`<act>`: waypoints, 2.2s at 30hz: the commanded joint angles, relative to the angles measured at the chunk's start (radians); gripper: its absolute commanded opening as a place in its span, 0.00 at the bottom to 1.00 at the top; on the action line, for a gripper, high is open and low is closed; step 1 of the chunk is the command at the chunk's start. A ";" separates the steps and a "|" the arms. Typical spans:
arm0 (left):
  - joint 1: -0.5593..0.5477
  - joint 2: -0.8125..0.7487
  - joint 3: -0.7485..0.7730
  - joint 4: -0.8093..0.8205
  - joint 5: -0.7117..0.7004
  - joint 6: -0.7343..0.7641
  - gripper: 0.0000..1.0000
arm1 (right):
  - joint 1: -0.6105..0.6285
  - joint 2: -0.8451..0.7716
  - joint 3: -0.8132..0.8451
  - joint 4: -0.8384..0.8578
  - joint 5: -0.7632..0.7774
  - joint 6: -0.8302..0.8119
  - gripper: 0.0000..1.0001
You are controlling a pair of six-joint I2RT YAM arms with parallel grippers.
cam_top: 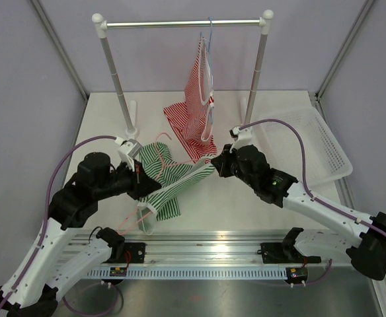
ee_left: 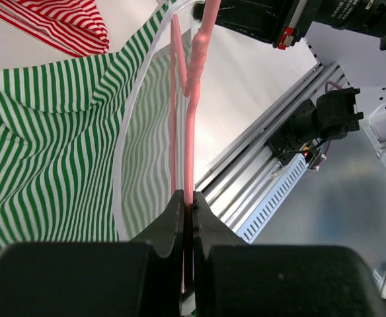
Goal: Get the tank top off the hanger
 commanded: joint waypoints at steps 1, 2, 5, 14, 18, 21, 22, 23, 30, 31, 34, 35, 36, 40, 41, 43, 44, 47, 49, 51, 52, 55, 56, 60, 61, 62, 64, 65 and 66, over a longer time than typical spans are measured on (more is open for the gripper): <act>-0.001 -0.016 0.058 -0.001 -0.007 0.040 0.00 | -0.059 -0.038 0.048 -0.102 0.177 -0.055 0.00; -0.001 -0.022 0.060 -0.002 0.002 0.042 0.00 | -0.085 -0.041 0.051 -0.113 0.171 -0.058 0.00; -0.001 -0.038 0.063 0.013 0.041 0.037 0.00 | -0.203 -0.038 0.045 -0.142 0.110 -0.032 0.00; -0.001 -0.045 0.060 0.137 0.204 0.008 0.00 | -0.259 -0.017 0.082 -0.141 -0.081 -0.046 0.00; -0.001 -0.038 0.100 0.301 0.122 -0.050 0.00 | -0.256 -0.107 0.071 -0.132 -0.174 -0.046 0.00; -0.001 -0.010 0.120 0.470 0.085 -0.101 0.00 | -0.256 -0.196 0.088 -0.142 -0.282 -0.032 0.00; -0.001 -0.003 0.118 0.522 0.079 -0.116 0.00 | -0.256 -0.230 0.098 -0.147 -0.359 -0.029 0.00; -0.001 0.005 0.103 0.579 0.063 -0.144 0.00 | -0.256 -0.242 0.108 -0.152 -0.413 -0.026 0.00; -0.017 0.080 0.044 1.107 -0.044 -0.149 0.00 | -0.256 -0.279 0.160 -0.026 -0.869 0.132 0.00; -0.017 0.115 0.063 1.112 -0.076 -0.132 0.00 | -0.256 -0.287 0.174 -0.076 -0.865 0.117 0.00; -0.017 0.139 0.110 1.096 -0.151 -0.104 0.00 | -0.256 -0.325 0.252 -0.234 -0.682 -0.001 0.00; -0.018 0.128 0.101 1.098 -0.226 -0.092 0.00 | -0.256 -0.339 0.264 -0.307 -0.644 -0.023 0.00; -0.018 0.116 0.082 1.102 -0.263 -0.086 0.00 | -0.256 -0.350 0.284 -0.332 -0.621 -0.060 0.00; -0.018 0.082 0.109 0.916 -0.517 -0.060 0.00 | -0.256 -0.387 0.333 -0.484 -0.477 -0.123 0.00; -0.020 0.082 0.117 0.832 -0.526 -0.054 0.00 | -0.256 -0.385 0.338 -0.506 -0.449 -0.133 0.00; -0.018 0.083 0.141 0.744 -0.547 -0.049 0.00 | -0.256 -0.382 0.335 -0.555 -0.379 -0.152 0.00; -0.018 0.085 0.149 0.675 -0.553 -0.047 0.00 | -0.256 -0.376 0.329 -0.561 -0.366 -0.155 0.00; -0.018 0.093 0.176 0.546 -0.592 -0.057 0.00 | -0.254 -0.341 0.278 -0.546 -0.366 -0.137 0.00; -0.018 0.119 0.207 0.484 -0.622 -0.066 0.00 | -0.254 -0.296 0.225 -0.505 -0.394 -0.100 0.00; -0.018 0.152 0.282 0.380 -0.633 -0.063 0.00 | -0.251 -0.263 0.176 -0.479 -0.406 -0.060 0.00; -0.018 0.190 0.311 0.345 -0.653 -0.067 0.00 | -0.247 -0.232 0.160 -0.460 -0.405 -0.048 0.05; -0.018 0.275 0.431 0.222 -0.682 -0.064 0.00 | -0.221 -0.192 0.129 -0.445 -0.373 -0.029 0.33; -0.020 0.296 0.464 0.173 -0.684 -0.058 0.00 | -0.217 -0.187 0.126 -0.443 -0.362 -0.026 0.62; -0.018 0.416 0.606 0.079 -0.690 -0.037 0.00 | -0.217 -0.202 0.129 -0.463 -0.285 -0.038 1.00; -0.018 0.438 0.661 0.066 -0.690 -0.024 0.00 | -0.217 -0.218 0.131 -0.478 -0.271 -0.044 1.00; -0.018 0.485 0.688 0.041 -0.692 -0.018 0.00 | -0.216 -0.224 0.134 -0.486 -0.259 -0.054 0.99; -0.017 0.531 0.776 0.019 -0.701 0.000 0.00 | -0.217 -0.248 0.132 -0.498 -0.237 -0.058 0.99; -0.017 0.575 0.811 -0.008 -0.705 0.003 0.00 | -0.217 -0.255 0.128 -0.503 -0.234 -0.058 0.99; -0.018 0.602 0.842 -0.019 -0.707 0.006 0.00 | -0.217 -0.261 0.125 -0.508 -0.231 -0.058 0.99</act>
